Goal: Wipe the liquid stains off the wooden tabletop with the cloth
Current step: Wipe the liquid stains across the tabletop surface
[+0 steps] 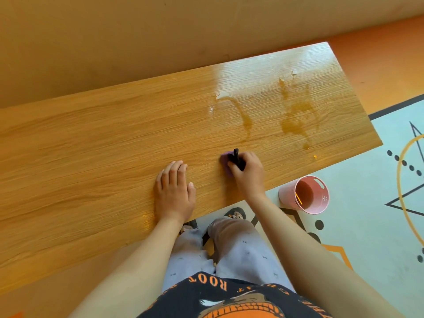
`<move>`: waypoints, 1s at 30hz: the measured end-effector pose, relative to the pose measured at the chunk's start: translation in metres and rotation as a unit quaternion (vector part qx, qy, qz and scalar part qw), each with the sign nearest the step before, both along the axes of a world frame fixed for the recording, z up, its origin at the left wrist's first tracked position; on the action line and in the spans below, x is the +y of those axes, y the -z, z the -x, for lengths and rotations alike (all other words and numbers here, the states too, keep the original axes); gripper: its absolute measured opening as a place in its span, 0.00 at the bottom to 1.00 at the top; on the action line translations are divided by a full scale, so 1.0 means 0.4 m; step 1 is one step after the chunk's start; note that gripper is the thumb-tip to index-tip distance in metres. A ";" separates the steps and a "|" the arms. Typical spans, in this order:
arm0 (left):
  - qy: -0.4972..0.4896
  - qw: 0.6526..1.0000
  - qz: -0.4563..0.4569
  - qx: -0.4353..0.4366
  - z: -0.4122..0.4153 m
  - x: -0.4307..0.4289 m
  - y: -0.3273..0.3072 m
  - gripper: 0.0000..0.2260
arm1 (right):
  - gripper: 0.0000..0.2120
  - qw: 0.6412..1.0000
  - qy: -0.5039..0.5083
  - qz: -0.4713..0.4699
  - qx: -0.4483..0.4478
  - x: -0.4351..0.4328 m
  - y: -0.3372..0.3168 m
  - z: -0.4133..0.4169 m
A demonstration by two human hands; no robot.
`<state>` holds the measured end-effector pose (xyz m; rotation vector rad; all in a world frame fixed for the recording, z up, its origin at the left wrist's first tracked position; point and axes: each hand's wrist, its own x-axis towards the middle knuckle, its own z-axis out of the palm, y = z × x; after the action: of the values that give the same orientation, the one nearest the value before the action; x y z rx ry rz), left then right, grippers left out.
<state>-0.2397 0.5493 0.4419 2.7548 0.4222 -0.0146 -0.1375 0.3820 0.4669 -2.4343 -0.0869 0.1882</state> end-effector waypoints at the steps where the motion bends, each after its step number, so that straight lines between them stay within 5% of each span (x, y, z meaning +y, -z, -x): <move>1: -0.001 1.000 -0.001 -0.001 -0.001 0.000 -0.001 0.22 | 0.06 1.000 -0.022 -0.005 0.010 -0.018 -0.008 -0.014; 5: -0.001 1.000 0.002 -0.005 -0.001 0.001 -0.001 0.22 | 0.08 0.999 -0.028 0.029 -0.004 -0.127 -0.037 -0.105; 14: -0.005 1.000 0.000 0.005 -0.002 0.001 0.001 0.22 | 0.13 0.966 0.255 0.024 0.022 -0.222 -0.006 -0.241; 19: -0.008 1.000 -0.008 0.013 -0.006 -0.002 -0.004 0.22 | 0.08 0.999 0.046 0.006 0.004 -0.018 0.003 -0.133; 24: -0.005 1.000 -0.012 0.024 -0.009 -0.003 -0.009 0.23 | 0.08 0.988 -0.152 -0.009 0.023 0.042 -0.017 -0.116; 27: -0.007 0.999 -0.011 0.032 -0.012 -0.005 -0.008 0.23 | 0.09 0.989 -0.147 0.017 0.022 -0.028 -0.023 -0.205; 30: -0.007 0.999 -0.012 0.035 -0.012 -0.006 -0.008 0.23 | 0.07 0.999 -0.037 0.038 -0.003 -0.116 -0.031 -0.330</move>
<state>-0.2350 0.5467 0.4449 2.7819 0.4645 -0.1023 -0.0054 0.3355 0.4794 -2.5096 -0.1766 0.2214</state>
